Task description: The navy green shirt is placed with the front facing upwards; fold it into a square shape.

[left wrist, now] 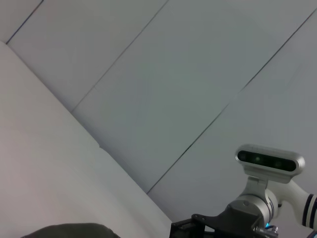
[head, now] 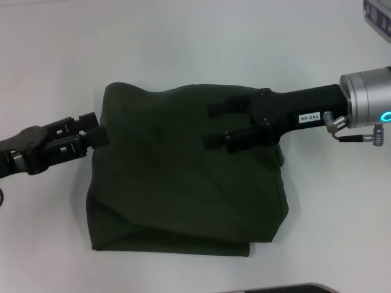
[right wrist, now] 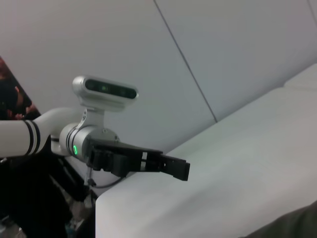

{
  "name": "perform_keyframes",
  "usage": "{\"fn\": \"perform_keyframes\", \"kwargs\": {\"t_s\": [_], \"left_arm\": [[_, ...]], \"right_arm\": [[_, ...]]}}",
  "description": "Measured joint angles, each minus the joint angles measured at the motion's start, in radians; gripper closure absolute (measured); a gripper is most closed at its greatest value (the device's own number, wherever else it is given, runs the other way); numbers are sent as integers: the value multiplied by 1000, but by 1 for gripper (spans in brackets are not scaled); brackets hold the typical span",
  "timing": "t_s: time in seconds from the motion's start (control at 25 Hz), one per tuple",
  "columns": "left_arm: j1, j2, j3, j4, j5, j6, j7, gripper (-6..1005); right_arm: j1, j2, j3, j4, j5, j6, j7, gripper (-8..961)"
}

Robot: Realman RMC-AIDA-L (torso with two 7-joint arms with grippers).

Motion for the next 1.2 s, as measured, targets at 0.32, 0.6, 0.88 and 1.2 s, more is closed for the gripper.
{"fn": "perform_keyframes", "kwargs": {"t_s": [0.32,0.6,0.88,1.2], "left_arm": [[3,-2,-1,-1,4,9,-4,124],[2,0,0,-1,4,12,-7,125],[2,0,-4,-1,4,13,-7,125],[3,-2,-6,-1,4,14,-5,125]], "right_arm": [[3,-8,-1,-8,-5,-9,29,36],[4,-12,-1,-10,-5,-9,44,38],[4,-12,1,-10,-5,-8,48,38],[4,-12,5,-5,-5,-2,48,38]]}}
